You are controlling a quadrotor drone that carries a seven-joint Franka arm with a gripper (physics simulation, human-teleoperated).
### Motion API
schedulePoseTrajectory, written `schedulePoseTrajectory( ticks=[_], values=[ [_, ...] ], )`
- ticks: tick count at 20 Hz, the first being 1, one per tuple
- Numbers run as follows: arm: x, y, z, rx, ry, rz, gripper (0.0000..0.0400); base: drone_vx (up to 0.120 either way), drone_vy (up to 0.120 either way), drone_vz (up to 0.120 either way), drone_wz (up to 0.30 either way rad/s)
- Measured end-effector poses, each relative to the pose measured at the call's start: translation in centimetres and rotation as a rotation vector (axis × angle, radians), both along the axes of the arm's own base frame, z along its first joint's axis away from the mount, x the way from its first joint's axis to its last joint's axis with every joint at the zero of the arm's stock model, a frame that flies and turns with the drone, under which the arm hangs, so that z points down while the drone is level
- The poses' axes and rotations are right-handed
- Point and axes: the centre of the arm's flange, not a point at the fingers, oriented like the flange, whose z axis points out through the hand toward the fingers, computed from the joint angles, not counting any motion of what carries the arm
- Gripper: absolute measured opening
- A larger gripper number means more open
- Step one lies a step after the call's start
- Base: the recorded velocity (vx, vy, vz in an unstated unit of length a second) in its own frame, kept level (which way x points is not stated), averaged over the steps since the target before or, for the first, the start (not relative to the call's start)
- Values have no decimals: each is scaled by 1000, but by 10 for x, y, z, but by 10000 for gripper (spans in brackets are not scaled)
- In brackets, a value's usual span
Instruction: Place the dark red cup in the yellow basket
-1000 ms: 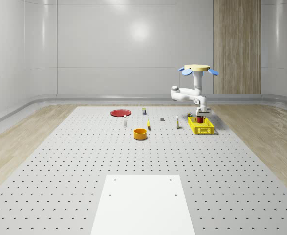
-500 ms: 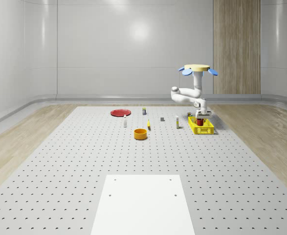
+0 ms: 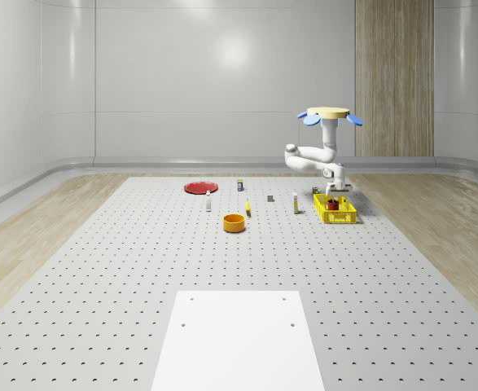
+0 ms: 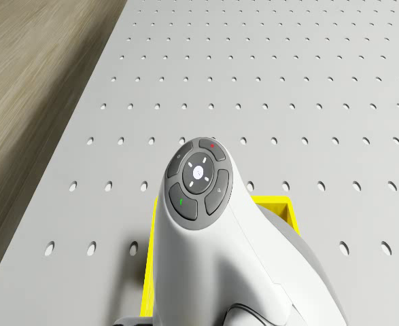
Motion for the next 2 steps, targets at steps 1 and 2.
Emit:
schedulePoseTrajectory(
  ticks=[1, 2],
  values=[
    [0, 0, -1, 0, 0, 0, 385, 0, 0, 0, 0],
    [0, 0, -2, 0, 0, 0, 386, 0, 0, 0, 0]
  ],
)
